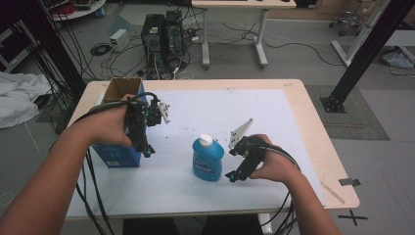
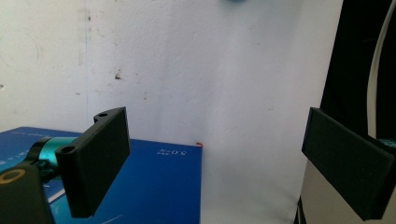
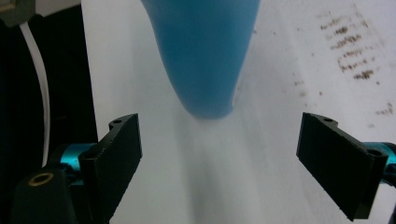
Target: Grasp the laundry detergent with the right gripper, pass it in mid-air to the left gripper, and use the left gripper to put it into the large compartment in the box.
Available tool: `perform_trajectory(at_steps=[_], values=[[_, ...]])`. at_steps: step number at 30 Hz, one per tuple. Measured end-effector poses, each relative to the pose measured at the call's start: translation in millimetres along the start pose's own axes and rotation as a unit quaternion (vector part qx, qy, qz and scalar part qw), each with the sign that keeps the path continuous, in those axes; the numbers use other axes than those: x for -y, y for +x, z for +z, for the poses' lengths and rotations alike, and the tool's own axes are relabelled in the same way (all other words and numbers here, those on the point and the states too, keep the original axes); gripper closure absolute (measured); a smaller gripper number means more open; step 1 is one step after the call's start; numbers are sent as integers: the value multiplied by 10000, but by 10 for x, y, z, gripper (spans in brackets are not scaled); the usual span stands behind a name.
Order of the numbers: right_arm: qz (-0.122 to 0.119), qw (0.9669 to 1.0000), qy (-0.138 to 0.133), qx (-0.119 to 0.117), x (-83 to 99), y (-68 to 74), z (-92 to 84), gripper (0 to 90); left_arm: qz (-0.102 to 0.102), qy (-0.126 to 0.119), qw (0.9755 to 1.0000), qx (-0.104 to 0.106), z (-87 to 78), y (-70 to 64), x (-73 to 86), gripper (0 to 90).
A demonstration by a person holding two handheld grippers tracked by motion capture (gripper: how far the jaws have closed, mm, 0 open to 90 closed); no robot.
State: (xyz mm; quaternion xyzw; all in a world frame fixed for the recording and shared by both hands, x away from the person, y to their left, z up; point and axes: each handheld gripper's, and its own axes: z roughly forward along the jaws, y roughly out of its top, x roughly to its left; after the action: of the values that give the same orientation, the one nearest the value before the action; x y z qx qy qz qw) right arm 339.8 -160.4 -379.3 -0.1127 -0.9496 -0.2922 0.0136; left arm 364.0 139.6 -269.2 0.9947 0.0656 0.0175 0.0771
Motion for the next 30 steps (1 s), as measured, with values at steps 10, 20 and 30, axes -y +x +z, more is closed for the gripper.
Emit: perform_trajectory(at_steps=[10, 20, 30], values=[[-17, 9980, -635, 40, 11, 23, 185, 133, -38, -11, 10000, 12, -7, -38, 28, 79], [-25, 9948, -1020, 40, -20, 65, 342, 133, -34, 4, 10000, -36, -22, -58, 40, 79], [-55, 9896, -1435, 58, -42, 80, 408, 133, -49, 8, 10000, -68, -15, -60, 56, 79]])
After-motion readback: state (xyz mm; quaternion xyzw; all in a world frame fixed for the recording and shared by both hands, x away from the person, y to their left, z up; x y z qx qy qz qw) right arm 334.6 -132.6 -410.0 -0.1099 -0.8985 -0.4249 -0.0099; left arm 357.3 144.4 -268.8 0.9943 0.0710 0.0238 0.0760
